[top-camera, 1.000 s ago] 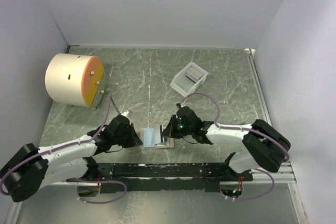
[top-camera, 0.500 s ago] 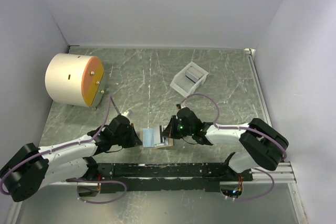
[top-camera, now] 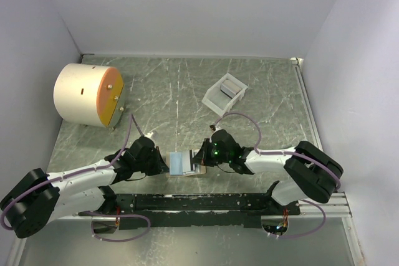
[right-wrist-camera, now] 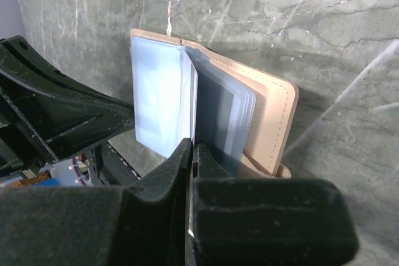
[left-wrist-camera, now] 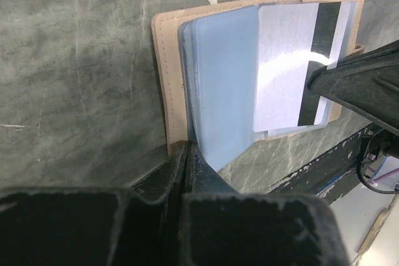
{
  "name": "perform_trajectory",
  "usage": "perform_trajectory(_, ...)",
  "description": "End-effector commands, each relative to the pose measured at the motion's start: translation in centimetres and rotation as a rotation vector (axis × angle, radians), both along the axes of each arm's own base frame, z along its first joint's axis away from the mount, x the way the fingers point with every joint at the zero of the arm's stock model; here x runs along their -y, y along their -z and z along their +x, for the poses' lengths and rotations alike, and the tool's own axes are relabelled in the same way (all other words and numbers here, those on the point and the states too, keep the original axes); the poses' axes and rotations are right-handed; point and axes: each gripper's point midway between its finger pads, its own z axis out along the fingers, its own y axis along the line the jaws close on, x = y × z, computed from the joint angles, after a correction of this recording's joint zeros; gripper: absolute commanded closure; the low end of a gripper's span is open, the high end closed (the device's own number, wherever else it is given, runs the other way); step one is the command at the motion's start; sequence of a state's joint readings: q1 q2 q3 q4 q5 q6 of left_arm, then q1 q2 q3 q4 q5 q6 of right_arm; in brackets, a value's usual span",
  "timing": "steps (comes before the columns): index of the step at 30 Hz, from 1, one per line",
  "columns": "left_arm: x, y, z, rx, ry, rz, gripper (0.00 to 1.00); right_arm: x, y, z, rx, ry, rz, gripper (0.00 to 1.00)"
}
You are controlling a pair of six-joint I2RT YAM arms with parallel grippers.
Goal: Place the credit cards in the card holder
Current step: Insert the credit card into the card holder.
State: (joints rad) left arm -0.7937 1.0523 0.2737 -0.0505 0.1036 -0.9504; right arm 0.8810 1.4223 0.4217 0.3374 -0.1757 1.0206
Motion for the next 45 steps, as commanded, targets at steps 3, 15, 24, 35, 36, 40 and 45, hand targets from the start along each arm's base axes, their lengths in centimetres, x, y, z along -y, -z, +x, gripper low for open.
perform_trajectory(3, 0.2, 0.5, -0.4, -0.014, 0.017, -0.006, 0.91, 0.1, 1.6, -2.2, -0.055, -0.07, -0.03, 1.0)
perform_trajectory(15, 0.3, 0.6, -0.4, -0.015, 0.019, -0.004, 0.91, -0.2, 1.9, -2.2, -0.064, -0.085, -0.04, 1.0)
perform_trajectory(24, 0.1, 0.6, -0.5, -0.016, 0.018, -0.003, 0.91, 0.4, 2.2, -1.4, -0.089, -0.04, -0.127, 0.74)
perform_trajectory(35, 0.1, 0.6, -0.5, -0.017, 0.018, -0.005, 0.91, 0.6, 0.4, -0.7, -0.043, -0.022, -0.144, 0.54)
perform_trajectory(36, 0.1, 0.6, -0.6, -0.017, 0.02, -0.004, 0.91, 0.5, 0.2, -0.6, -0.038, -0.024, -0.144, 0.53)
perform_trajectory(40, 0.1, 0.5, -0.5, -0.014, 0.02, -0.003, 0.91, 0.2, -0.2, -0.5, -0.03, -0.032, -0.133, 0.54)
perform_trajectory(45, 0.1, 0.5, -0.5, -0.014, 0.02, -0.003, 0.91, -0.1, 0.1, -0.6, -0.039, -0.043, -0.127, 0.55)
